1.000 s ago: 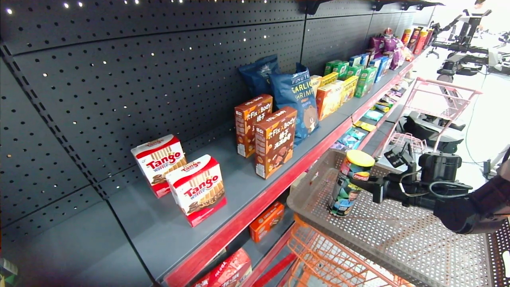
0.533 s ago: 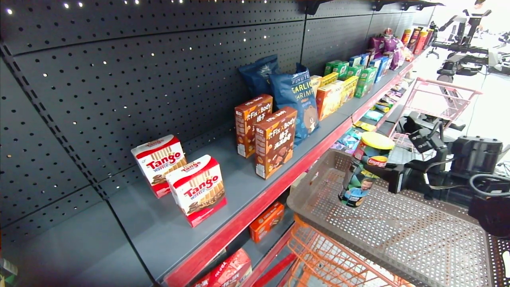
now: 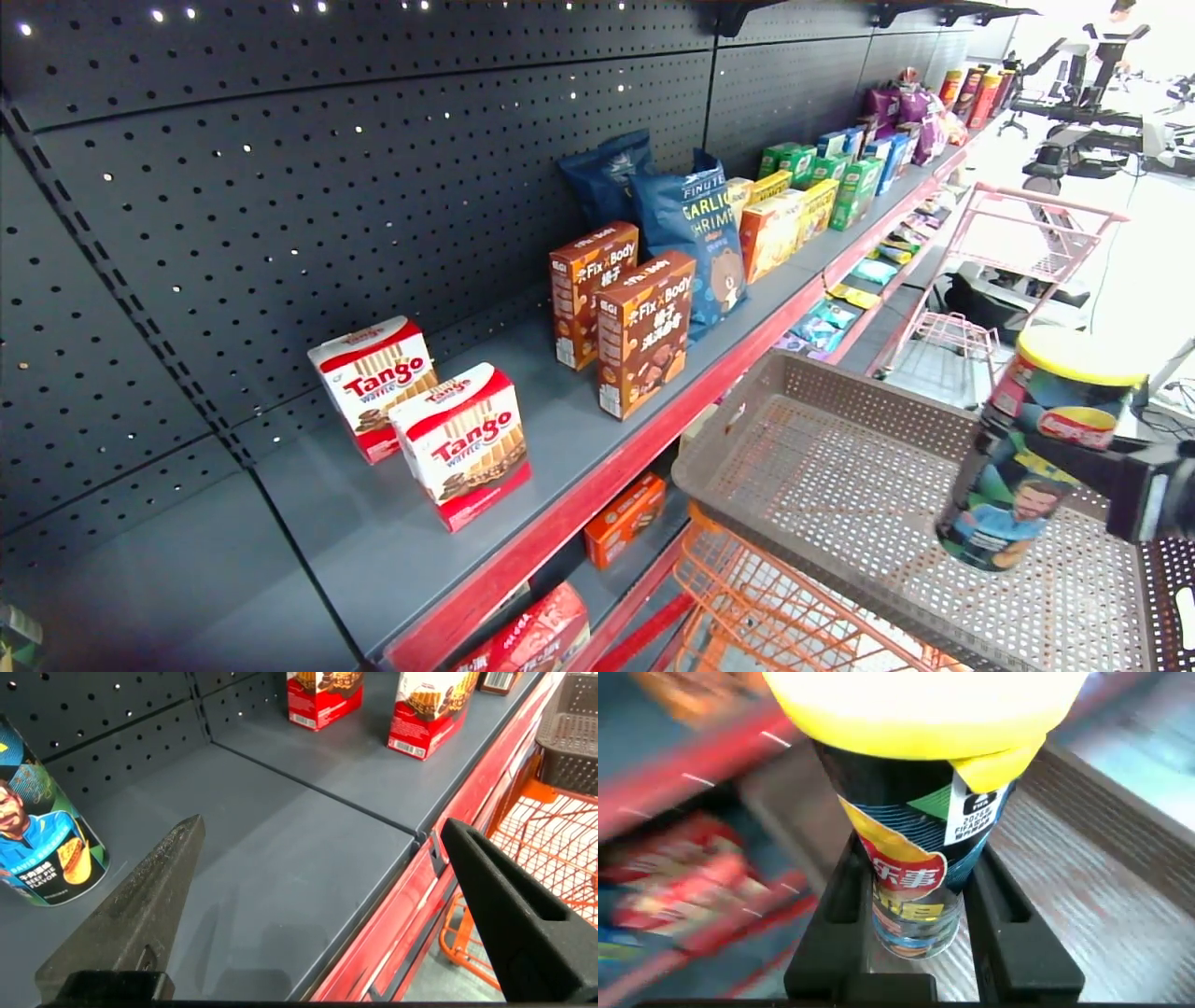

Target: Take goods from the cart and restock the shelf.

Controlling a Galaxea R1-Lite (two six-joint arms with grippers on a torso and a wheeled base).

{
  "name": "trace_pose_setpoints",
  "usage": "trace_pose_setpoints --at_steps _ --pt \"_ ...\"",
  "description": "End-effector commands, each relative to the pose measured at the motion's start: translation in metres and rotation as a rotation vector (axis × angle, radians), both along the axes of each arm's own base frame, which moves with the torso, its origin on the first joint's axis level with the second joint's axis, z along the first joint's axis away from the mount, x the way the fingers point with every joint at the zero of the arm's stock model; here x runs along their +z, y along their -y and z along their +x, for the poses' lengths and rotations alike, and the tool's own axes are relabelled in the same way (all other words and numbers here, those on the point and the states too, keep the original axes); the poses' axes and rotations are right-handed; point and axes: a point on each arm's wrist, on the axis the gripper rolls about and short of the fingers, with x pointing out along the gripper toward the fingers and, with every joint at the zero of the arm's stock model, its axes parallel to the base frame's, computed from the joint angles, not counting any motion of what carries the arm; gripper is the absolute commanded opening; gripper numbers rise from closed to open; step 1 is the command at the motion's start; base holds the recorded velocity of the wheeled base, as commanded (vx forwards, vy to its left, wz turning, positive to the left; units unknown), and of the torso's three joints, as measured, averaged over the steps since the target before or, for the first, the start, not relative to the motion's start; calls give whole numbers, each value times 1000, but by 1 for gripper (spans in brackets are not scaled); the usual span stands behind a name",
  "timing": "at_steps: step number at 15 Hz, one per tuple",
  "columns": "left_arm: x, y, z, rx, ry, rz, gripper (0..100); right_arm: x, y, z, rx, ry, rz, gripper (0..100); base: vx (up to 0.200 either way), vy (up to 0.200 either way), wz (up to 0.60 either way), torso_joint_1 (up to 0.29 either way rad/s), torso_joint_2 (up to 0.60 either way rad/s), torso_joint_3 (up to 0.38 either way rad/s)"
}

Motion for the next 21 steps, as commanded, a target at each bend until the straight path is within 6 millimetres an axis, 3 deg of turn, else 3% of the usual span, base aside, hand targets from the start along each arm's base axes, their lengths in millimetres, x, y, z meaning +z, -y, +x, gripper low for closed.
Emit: trace_pose_setpoints --at_steps 1,6,14,21 --pt "0 0 0 0 0 0 100 16 8 -54 -100 126 -30 0 0 0 0 0 0 0" --pt "0 0 0 0 0 0 100 12 8 -79 -73 150 -23 0 0 0 480 -1 4 6" --pt "0 0 0 0 0 0 100 9 7 -79 -54 141 -22 0 0 0 600 2 2 3" --pt "0 0 0 0 0 0 100 19 0 -94 177 230 -35 0 0 0 0 0 0 0"
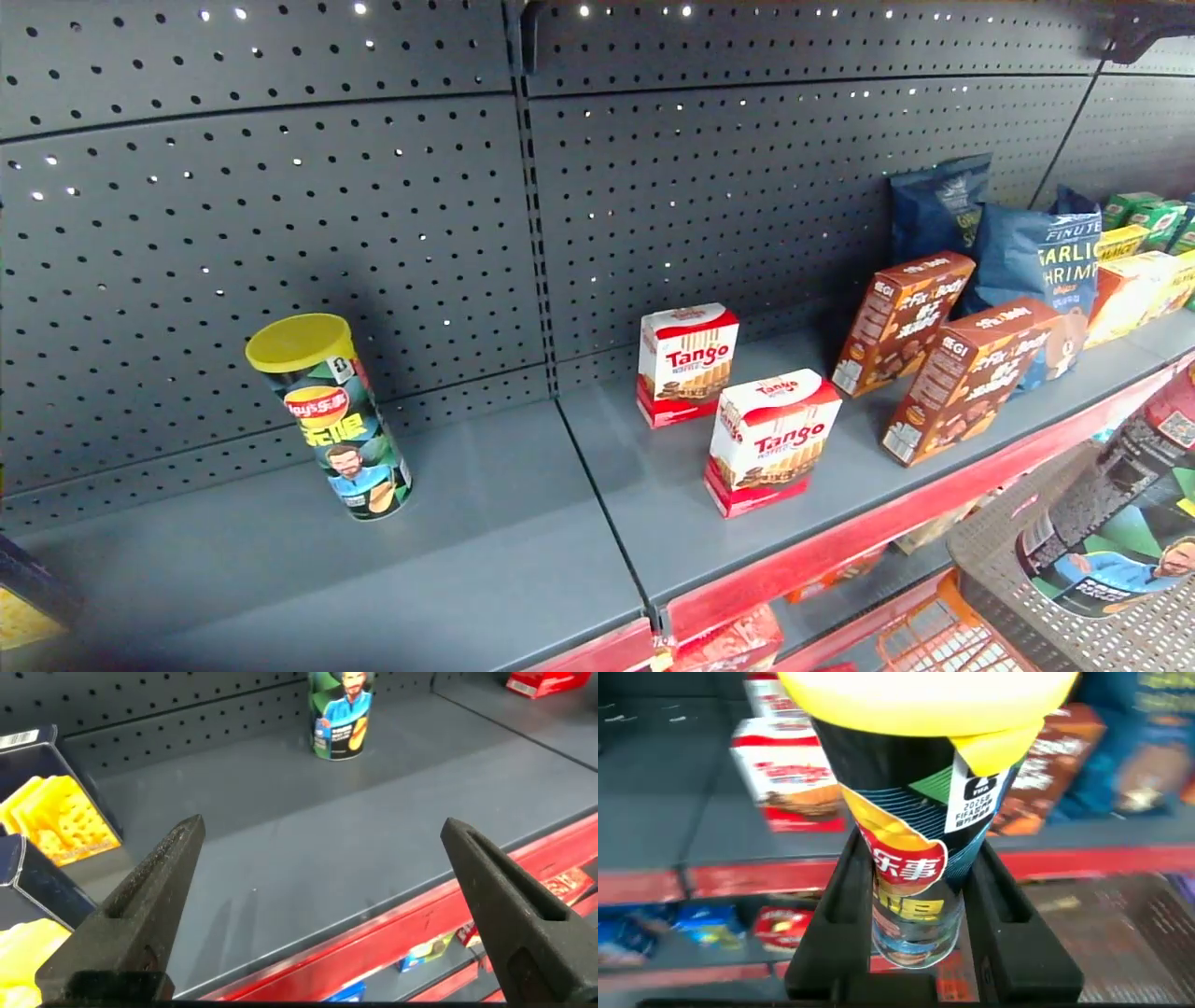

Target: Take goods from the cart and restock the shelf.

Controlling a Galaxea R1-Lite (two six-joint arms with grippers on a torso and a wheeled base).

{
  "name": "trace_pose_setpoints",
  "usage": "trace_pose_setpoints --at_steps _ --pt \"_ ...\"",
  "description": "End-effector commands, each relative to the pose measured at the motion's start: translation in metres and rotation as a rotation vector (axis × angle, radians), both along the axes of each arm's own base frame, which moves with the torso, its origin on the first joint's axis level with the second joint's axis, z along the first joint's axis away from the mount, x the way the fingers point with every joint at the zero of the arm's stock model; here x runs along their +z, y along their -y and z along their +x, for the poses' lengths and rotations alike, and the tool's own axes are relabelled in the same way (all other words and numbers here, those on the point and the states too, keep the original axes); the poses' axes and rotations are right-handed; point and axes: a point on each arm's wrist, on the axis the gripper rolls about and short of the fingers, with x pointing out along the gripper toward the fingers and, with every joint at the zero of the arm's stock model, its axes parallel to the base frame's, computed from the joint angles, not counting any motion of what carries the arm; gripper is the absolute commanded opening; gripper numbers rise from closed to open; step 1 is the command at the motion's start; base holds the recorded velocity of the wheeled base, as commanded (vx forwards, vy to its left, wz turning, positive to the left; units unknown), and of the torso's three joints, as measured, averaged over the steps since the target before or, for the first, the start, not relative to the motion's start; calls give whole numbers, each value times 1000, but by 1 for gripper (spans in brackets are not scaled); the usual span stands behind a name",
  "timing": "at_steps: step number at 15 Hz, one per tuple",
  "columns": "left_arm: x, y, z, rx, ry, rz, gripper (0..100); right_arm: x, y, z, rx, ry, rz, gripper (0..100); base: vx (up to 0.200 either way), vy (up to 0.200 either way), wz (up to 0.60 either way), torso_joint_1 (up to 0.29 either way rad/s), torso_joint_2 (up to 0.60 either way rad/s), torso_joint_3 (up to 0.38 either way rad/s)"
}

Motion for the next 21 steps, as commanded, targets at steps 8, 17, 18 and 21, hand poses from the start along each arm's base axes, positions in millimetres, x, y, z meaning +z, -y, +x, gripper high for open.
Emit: trace_pose_setpoints --at_steps 8,17,18,21 --pt "0 0 0 1 0 0 100 -1 -25 3 316 -53 1 0 0 0 225 2 0 1" --pt "0 0 0 1 0 0 100 -4 -34 -2 459 -78 21 0 0 0 267 2 1 1" --pt "0 0 0 1 0 0 100 -5 -36 -1 473 -92 30 0 0 0 0 0 0 0" --pt "0 0 0 1 0 0 100 -7 -55 14 526 -93 88 0 0 0 0 0 0 0"
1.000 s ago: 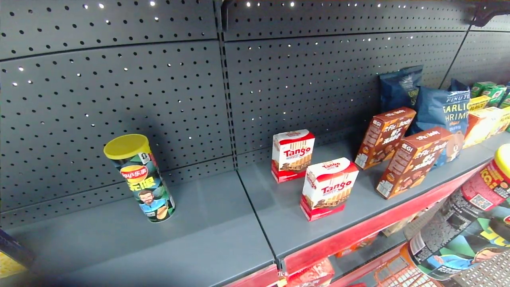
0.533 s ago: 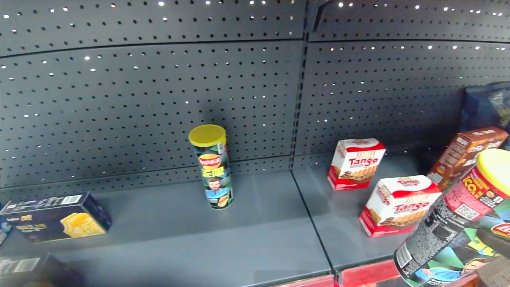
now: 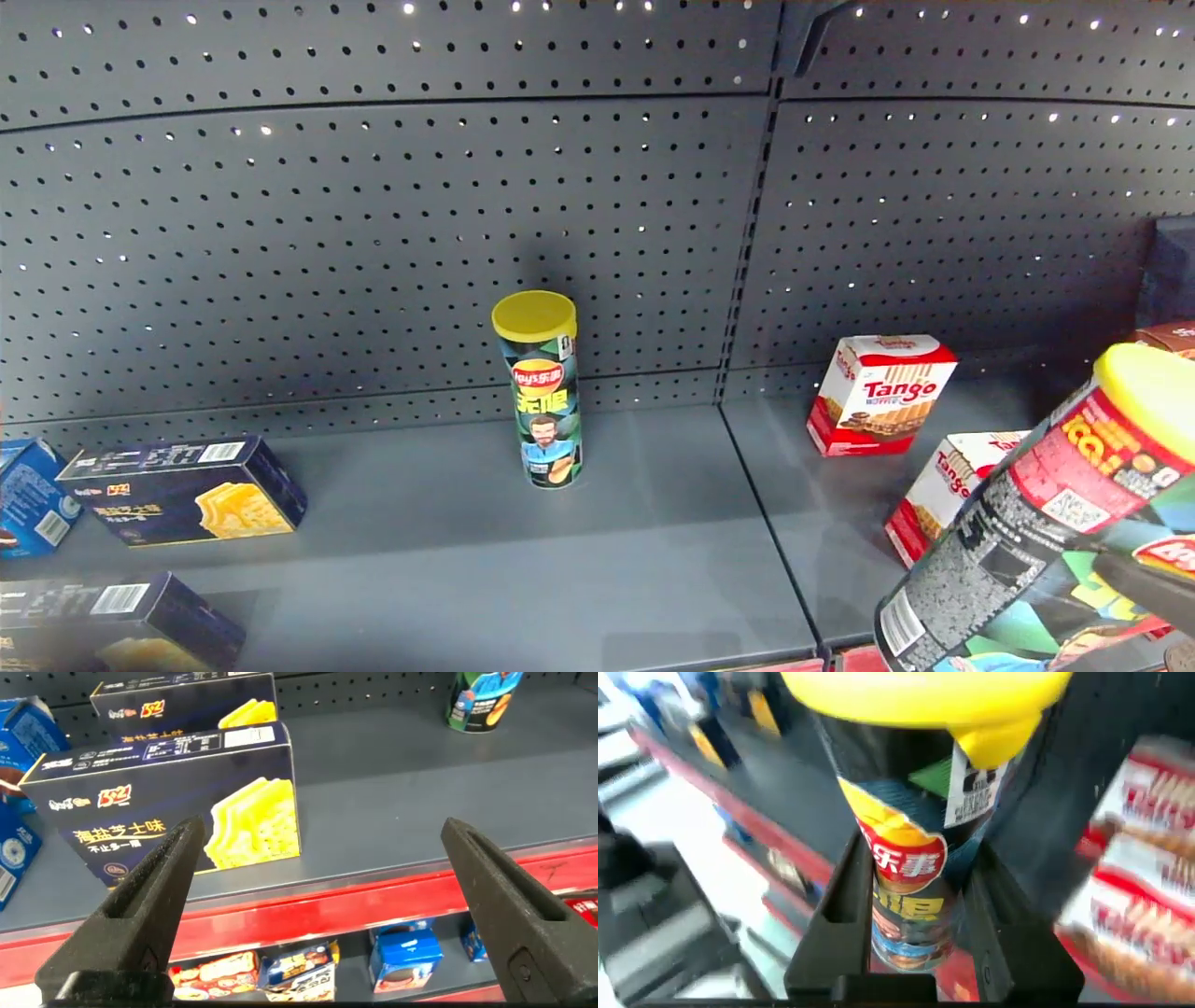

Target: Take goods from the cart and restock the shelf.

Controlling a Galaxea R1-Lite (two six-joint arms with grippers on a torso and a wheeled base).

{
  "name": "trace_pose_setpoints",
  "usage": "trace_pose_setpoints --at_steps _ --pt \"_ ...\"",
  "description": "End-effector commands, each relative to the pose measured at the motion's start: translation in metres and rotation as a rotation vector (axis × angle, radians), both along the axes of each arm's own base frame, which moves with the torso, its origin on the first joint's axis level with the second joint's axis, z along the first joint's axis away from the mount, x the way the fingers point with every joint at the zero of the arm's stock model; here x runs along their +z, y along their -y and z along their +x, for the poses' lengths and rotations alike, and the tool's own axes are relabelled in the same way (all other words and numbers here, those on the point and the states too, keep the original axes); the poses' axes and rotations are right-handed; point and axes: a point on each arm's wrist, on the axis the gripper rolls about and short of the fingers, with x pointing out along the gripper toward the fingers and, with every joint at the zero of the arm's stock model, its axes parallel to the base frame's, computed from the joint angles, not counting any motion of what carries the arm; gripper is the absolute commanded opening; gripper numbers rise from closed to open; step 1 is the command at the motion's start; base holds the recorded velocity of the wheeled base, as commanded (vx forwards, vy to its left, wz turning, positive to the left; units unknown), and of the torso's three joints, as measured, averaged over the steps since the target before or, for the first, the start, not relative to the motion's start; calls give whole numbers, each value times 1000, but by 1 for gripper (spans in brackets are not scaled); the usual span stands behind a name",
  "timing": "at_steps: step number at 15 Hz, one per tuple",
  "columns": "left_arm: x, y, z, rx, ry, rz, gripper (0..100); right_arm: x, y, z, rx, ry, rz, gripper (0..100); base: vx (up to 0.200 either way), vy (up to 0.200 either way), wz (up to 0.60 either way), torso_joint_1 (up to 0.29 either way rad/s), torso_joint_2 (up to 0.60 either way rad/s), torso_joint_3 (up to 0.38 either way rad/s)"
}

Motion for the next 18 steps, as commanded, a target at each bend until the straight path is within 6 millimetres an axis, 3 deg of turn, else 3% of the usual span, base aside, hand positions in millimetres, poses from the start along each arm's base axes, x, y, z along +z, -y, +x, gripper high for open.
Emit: trace_pose_setpoints --at_steps 1,7,8,12,18 --pt "0 0 0 0 0 0 100 -6 -20 14 47 -18 -10 0 0 0 0 0 0 0" --pt "0 0 0 0 0 0 100 -9 -34 30 73 -59 -36 0 0 0 0 0 0 0" --pt "0 0 0 0 0 0 100 -14 -45 38 87 -92 -62 0 0 0 0 0 0 0" --pt "0 0 0 0 0 0 100 -1 -70 56 117 -58 -36 0 0 0 0 0 0 0" --pt "0 0 0 -17 -2 20 100 -10 -73 61 40 -75 -74 0 0 0 0 0 0 0"
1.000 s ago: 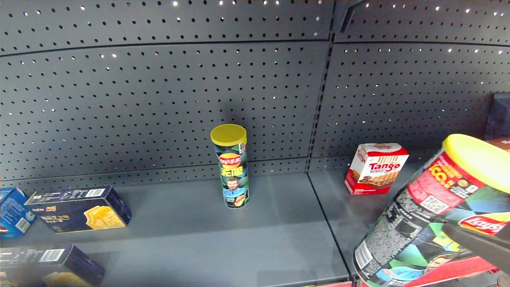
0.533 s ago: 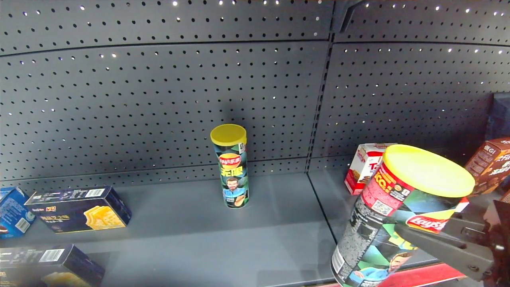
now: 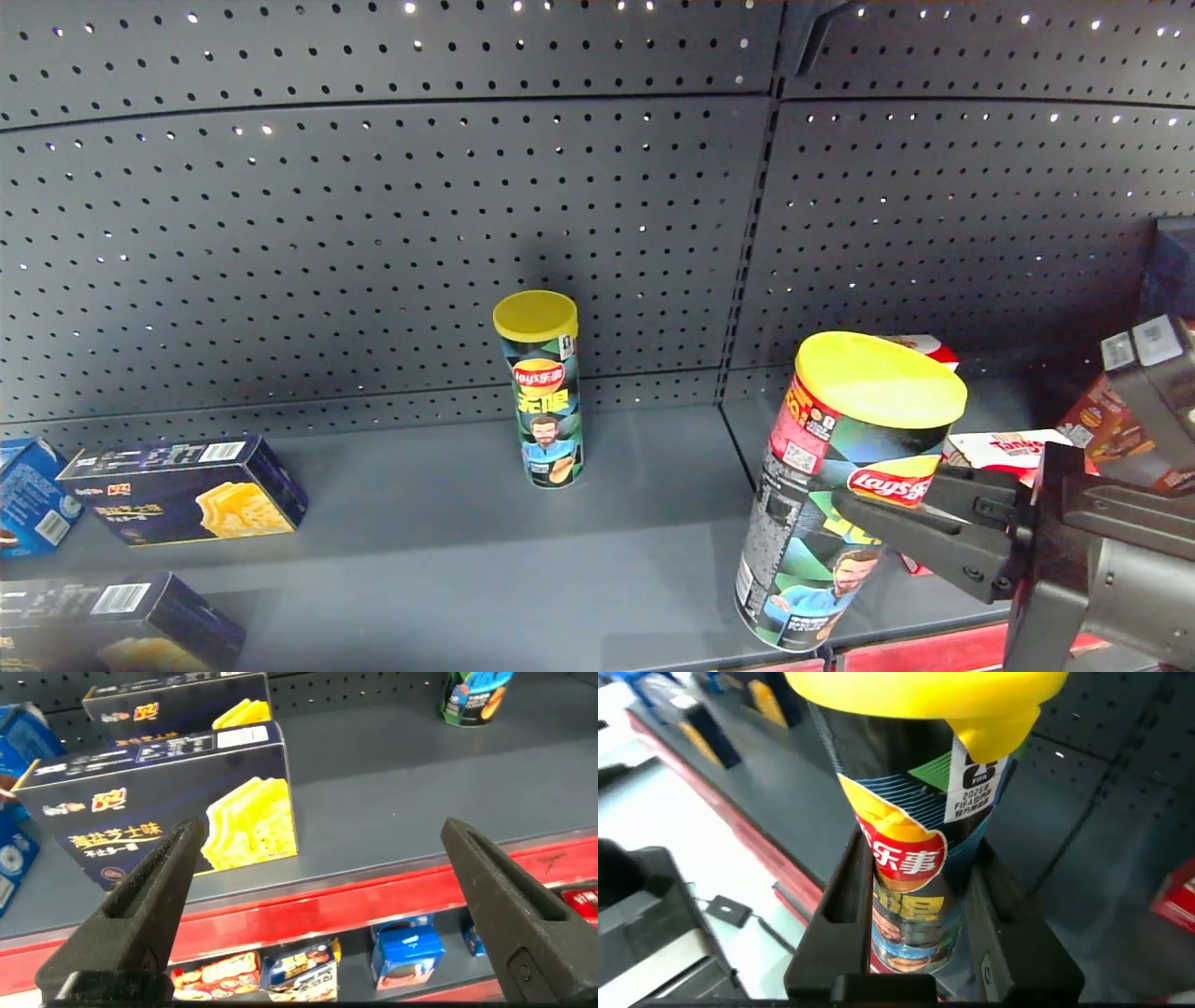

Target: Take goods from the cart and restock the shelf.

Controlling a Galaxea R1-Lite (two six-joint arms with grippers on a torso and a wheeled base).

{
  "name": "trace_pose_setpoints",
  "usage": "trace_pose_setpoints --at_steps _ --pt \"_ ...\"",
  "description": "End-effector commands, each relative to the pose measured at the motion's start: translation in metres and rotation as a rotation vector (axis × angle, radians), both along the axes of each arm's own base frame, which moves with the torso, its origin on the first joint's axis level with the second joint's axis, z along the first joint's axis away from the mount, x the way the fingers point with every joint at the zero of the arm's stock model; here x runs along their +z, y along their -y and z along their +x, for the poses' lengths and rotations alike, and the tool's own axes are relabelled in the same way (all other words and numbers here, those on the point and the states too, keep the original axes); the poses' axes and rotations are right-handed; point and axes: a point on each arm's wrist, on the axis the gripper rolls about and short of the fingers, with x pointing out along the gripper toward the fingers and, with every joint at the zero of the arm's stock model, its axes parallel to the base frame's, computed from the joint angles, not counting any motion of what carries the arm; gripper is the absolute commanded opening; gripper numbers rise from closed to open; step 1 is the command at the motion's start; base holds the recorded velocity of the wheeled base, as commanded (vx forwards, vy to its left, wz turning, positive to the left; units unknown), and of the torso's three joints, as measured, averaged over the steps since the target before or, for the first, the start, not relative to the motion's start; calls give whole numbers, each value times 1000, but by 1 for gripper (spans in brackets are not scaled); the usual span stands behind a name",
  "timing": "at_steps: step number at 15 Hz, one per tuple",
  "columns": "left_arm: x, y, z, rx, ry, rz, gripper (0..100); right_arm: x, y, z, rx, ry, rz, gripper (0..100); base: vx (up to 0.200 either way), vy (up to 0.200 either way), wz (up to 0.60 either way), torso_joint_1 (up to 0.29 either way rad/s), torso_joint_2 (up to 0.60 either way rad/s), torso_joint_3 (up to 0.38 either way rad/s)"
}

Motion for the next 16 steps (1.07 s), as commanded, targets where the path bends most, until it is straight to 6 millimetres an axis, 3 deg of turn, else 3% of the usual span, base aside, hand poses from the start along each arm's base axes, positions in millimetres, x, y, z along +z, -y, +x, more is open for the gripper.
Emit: trace_pose_setpoints --at_steps 1,2,3,4,7,8,9,10,11,14,16 --pt "7 0 -2 -1 20 7 100 -1 -2 3 -19 -5 -8 0 0 0 0 0 0 0" --pt "25 0 -4 -12 39 10 100 0 -2 3 -22 -3 -5 0 0 0 0 0 0 0" --pt "66 1 4 -85 -90 5 100 -2 -1 3 -22 -4 -9 0 0 0 0 0 0 0" --pt "88 1 14 -155 -118 9 100 -4 -1 2 -21 -10 -14 0 0 0 0 0 0 0" --pt "144 13 62 -368 -161 19 100 -2 -2 3 -18 -7 -8 0 0 0 0 0 0 0" --pt "144 13 62 -368 -161 19 100 -2 -2 3 -18 -7 -8 0 0 0 0 0 0 0" --pt "174 31 97 -469 -138 -5 100 -3 -1 2 -18 -10 -12 0 0 0 0 0 0 0" --pt "188 41 114 -501 -148 -18 100 -4 -1 2 -16 -11 -13 0 0 0 0 0 0 0" --pt "195 51 138 -507 -180 -18 100 -4 -1 2 -16 -12 -14 0 0 0 0 0 0 0" --pt "205 67 177 -594 -219 -26 100 -3 0 2 -19 -9 -10 0 0 0 0 0 0 0" --pt "188 75 220 -647 -317 -34 100 -2 1 1 -24 -6 -5 0 0 0 0 0 0 0"
